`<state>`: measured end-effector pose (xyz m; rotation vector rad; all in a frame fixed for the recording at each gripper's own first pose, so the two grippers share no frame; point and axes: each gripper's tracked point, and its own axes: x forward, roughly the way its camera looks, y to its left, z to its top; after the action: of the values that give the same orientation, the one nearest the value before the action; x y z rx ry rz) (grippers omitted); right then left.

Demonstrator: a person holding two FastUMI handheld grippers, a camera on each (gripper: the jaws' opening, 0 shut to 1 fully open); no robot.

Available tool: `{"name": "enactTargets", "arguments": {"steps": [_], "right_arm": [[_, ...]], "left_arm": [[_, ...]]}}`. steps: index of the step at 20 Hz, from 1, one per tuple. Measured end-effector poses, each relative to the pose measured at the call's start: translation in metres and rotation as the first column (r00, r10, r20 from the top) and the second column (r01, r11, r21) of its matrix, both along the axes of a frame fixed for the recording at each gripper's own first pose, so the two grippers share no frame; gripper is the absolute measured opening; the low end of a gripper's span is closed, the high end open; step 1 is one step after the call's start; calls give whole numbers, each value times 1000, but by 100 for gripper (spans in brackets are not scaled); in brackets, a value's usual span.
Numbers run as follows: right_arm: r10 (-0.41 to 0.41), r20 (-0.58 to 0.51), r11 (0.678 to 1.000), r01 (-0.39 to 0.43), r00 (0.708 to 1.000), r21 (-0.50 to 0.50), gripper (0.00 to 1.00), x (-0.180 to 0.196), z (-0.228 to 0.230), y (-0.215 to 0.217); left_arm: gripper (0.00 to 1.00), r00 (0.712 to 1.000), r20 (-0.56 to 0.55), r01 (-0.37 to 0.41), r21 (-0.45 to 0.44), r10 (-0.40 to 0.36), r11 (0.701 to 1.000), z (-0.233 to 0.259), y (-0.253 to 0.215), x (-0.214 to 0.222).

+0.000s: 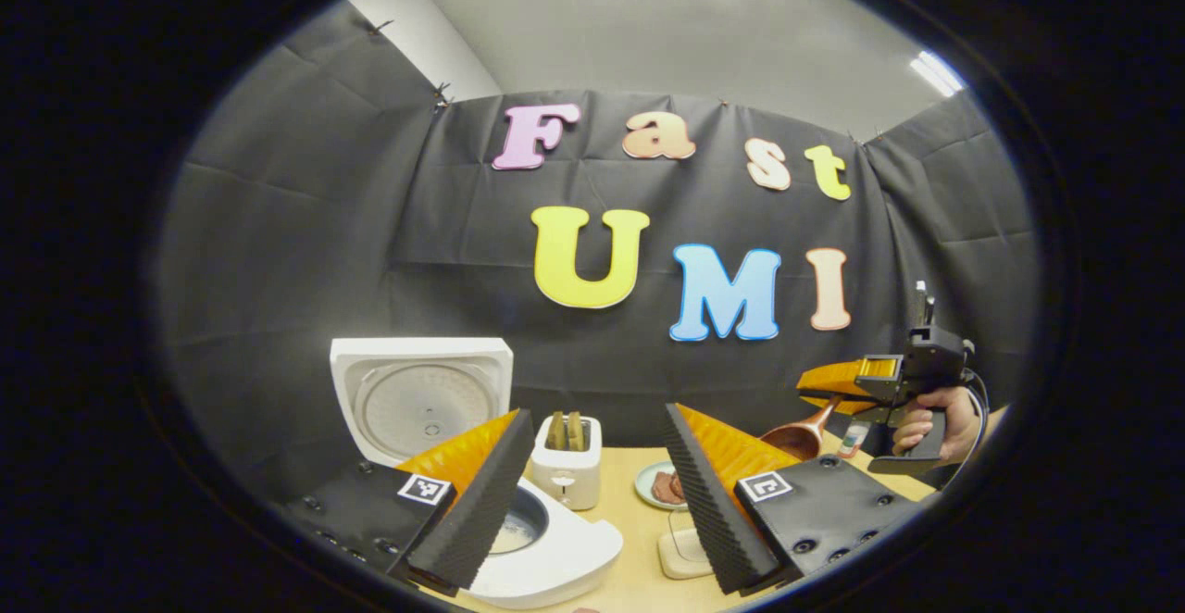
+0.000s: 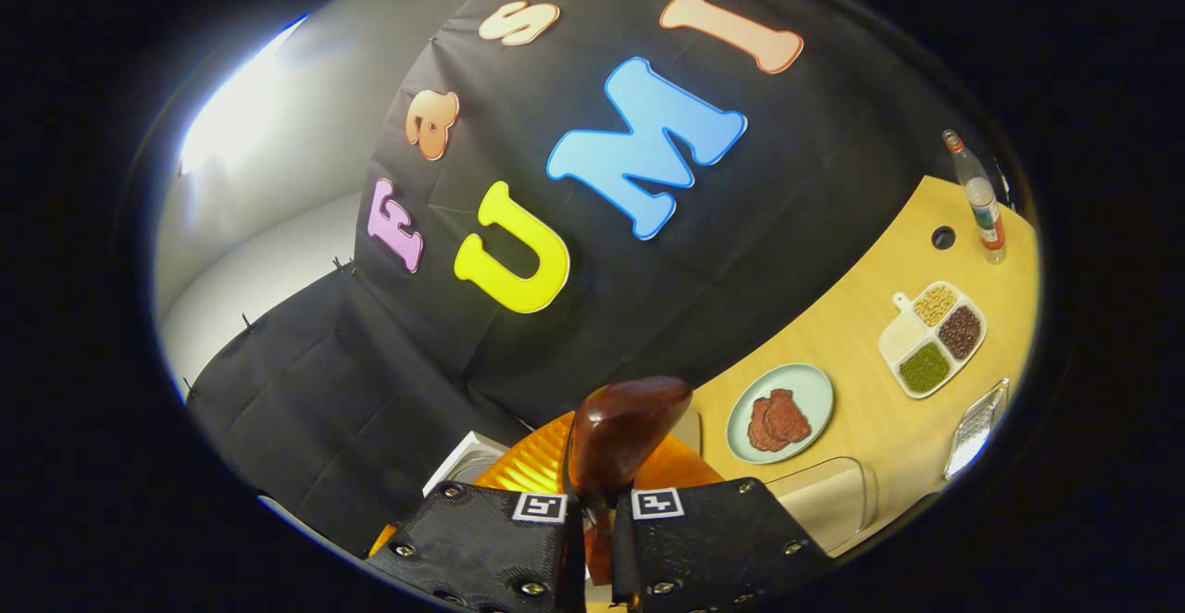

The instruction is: Close the left gripper, press the button to open the rice cooker; take a wooden spoon from the chopstick holder with the right hand, scoop a spoonful of rice and pour it into the rice cooker, then put the wooden spoon back into the chopstick holder.

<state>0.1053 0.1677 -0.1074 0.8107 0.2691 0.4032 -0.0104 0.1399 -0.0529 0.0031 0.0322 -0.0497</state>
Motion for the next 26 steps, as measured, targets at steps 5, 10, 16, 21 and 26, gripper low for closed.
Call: {"name": "enactTargets", "arguments": {"steps": [5,10,16,21,26], "right_arm": [[-103,6,994,103,995,-22,11,-7,2,-69],[-171,-3,985,171,985,-26,11,-12,-2,-112],[-272,-19,959,269,962,-92,11,-12,-19,-161],[-350,-41,923,337,936,-184,11,-11,-47,-194],[-416,-49,870,381,908,-312,11,-15,-77,-221]], "left_arm": [[99,999,-3,49,-5,-49,999,-1,-33,9],[99,997,-14,82,-5,-82,997,-2,-58,18],[97,995,-25,99,10,-98,995,-2,-74,27],[98,995,-42,89,21,-88,996,-3,-72,22],[97,996,-52,70,40,-68,997,-6,-66,14]]}}
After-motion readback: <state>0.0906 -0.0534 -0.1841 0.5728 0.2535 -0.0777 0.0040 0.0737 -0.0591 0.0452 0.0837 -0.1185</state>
